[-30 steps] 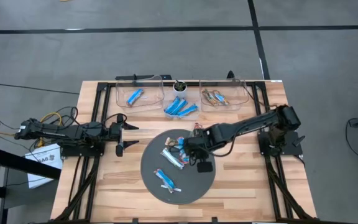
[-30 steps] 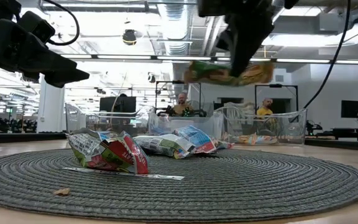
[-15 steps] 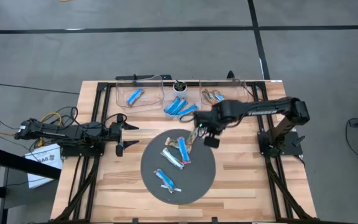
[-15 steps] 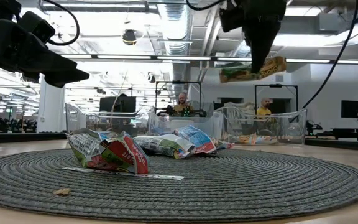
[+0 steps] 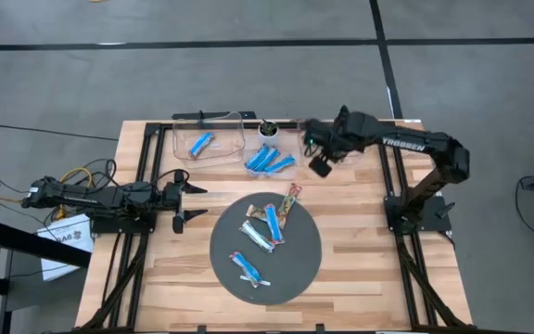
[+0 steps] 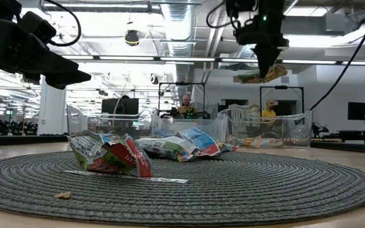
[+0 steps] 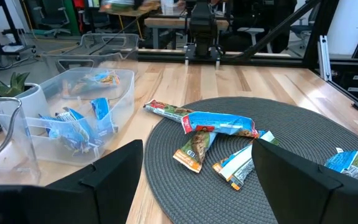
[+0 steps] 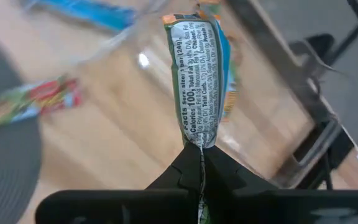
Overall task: Pick and place Granola Bars by type
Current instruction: Put the yellow granola bar into the right transparent bin
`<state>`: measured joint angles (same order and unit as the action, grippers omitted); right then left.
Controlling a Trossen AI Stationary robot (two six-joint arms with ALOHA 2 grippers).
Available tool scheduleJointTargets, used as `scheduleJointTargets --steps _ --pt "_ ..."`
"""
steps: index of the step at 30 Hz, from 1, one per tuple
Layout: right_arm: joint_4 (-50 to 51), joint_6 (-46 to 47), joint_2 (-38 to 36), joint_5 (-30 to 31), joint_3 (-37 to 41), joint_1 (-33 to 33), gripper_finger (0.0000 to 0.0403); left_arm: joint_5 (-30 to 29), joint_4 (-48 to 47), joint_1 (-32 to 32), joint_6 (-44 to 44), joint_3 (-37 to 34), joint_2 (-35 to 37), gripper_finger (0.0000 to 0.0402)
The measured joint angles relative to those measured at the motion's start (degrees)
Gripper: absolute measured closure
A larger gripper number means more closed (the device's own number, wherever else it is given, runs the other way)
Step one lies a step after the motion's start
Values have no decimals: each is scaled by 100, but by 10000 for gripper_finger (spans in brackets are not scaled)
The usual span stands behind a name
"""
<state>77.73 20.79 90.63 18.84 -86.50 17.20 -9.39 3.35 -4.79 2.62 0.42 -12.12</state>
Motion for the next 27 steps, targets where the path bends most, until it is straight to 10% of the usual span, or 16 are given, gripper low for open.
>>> scheduleJointTargets --steps 27 --pt "-438 123 858 87 7 1896 402 0 -2 0 1 -2 0 107"
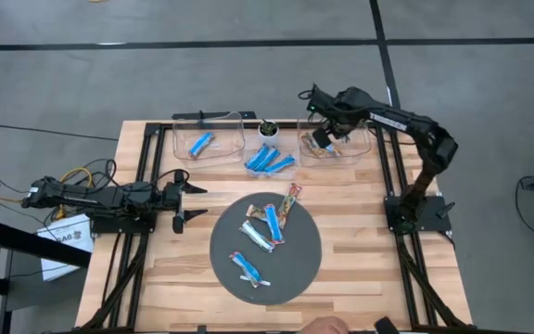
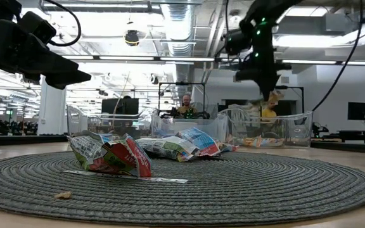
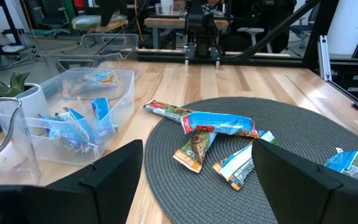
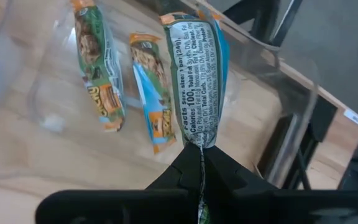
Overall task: Pick and place Granola Bars by type
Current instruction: Put the yellow granola bar into the right transparent bin
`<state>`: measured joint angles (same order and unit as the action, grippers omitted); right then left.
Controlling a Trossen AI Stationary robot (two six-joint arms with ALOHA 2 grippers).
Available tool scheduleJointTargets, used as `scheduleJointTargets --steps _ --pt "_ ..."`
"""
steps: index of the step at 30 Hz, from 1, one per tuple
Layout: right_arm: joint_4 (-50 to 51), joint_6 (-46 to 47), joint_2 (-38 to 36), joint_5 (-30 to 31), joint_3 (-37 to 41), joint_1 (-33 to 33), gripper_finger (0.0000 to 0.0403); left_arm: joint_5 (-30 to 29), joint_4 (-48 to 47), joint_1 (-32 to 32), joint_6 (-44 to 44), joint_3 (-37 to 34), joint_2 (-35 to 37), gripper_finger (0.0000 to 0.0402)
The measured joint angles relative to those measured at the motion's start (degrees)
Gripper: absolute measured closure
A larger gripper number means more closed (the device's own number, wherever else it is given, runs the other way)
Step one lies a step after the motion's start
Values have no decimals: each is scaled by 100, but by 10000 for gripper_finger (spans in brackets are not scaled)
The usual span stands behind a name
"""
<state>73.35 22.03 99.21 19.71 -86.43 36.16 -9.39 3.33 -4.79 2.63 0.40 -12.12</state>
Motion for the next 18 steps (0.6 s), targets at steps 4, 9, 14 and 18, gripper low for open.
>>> scheduleJointTargets --steps 4,9,14,18 --pt "-275 -151 361 -20 0 49 402 0 0 1 -1 2 2 107" --pt "-590 -265 674 -134 0 24 402 0 2 2 0 2 2 107" --pt "-1147 -314 622 -200 441 -16 402 1 0 0 -1 1 2 107" --pt "-2142 -319 53 -406 1403 -6 402 0 1 0 -1 1 0 107"
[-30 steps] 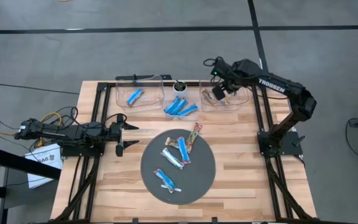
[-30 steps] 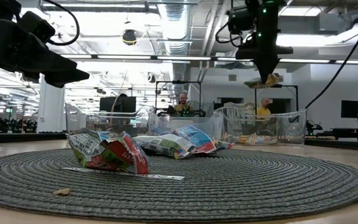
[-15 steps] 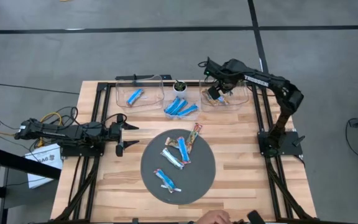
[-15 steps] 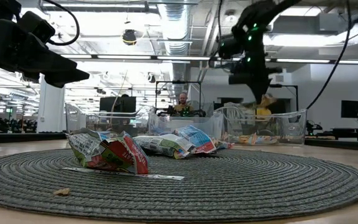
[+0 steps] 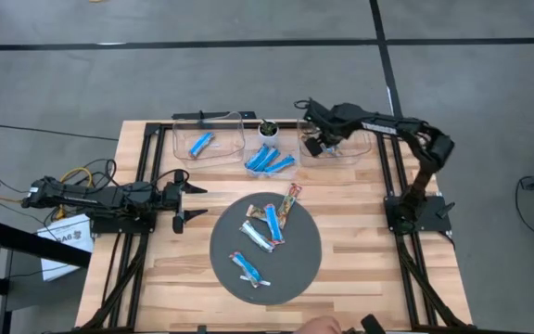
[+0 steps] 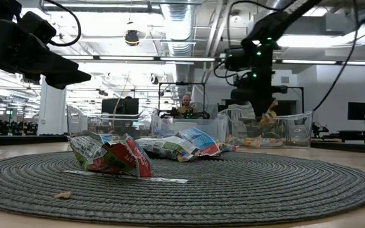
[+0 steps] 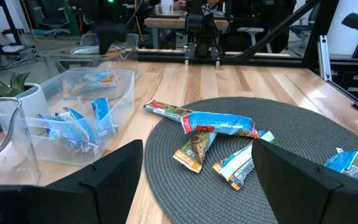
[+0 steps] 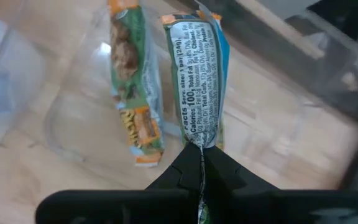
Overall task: Pick and place Granola Bars by type
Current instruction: Put the yellow granola bar into the right transparent bin
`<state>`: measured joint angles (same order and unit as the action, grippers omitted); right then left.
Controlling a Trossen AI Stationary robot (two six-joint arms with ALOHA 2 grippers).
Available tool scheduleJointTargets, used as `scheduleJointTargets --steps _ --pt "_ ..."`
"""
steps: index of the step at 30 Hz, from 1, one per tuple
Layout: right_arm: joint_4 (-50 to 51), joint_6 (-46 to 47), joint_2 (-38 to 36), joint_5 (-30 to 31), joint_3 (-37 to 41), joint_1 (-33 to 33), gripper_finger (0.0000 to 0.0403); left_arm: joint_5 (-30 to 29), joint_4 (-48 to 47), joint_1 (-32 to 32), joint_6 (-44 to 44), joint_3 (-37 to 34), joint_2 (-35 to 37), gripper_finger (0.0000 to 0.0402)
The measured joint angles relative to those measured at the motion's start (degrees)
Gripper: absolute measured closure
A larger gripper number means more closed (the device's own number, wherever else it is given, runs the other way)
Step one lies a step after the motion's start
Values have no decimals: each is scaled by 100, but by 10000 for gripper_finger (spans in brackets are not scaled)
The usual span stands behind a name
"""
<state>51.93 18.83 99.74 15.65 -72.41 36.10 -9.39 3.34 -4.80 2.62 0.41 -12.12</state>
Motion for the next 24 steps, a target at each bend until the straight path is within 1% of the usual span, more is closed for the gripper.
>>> scheduleJointTargets --steps 4,7,14,18,24 --pt "-532 11 -445 -103 692 33 402 0 0 1 0 1 1 107" --pt "-618 16 -635 -91 919 130 402 0 1 2 -1 -1 0 107" --pt "-693 -83 -669 -65 1180 402 402 0 1 2 -1 -1 2 107" --pt "-798 -107 -567 -62 1260 505 402 0 -1 2 -1 -1 2 107" --pt "-1172 -306 -572 -78 1508 568 401 2 -1 0 -1 -1 0 107"
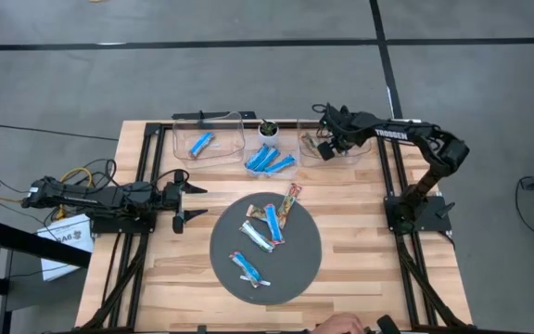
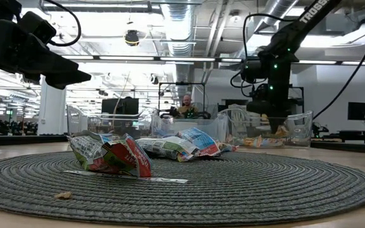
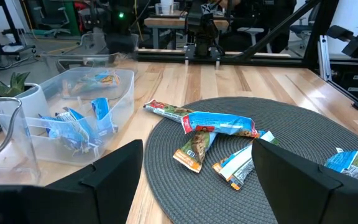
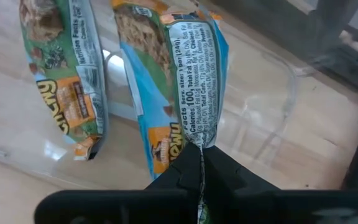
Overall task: Pick and place Granola Bars by type
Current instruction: Put the yellow granola bar into the right transparent bin
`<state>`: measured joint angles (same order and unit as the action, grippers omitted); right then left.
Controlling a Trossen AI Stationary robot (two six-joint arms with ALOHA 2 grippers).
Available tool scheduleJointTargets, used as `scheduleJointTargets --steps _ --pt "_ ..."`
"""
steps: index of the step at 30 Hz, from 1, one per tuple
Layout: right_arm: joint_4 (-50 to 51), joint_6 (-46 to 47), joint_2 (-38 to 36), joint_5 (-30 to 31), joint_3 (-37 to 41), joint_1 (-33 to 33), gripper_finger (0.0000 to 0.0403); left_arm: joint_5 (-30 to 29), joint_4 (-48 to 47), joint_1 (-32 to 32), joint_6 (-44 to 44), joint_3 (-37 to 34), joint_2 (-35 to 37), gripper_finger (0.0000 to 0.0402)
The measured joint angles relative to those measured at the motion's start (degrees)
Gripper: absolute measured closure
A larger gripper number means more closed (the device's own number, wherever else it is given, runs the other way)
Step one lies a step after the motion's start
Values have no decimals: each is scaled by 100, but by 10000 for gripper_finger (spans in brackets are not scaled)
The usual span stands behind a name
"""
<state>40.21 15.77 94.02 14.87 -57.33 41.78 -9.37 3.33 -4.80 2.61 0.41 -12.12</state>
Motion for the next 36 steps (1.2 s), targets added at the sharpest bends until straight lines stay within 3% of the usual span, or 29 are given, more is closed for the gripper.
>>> scheduleJointTargets --steps 14,27,36 --pt "-85 -125 2 -57 62 15 336 0 2 1 2 1 1 107" --pt "-317 -127 -625 -61 58 -190 332 0 1 1 0 0 1 107" --pt "-476 -272 -1659 44 51 -1376 332 -2 0 0 0 0 0 107"
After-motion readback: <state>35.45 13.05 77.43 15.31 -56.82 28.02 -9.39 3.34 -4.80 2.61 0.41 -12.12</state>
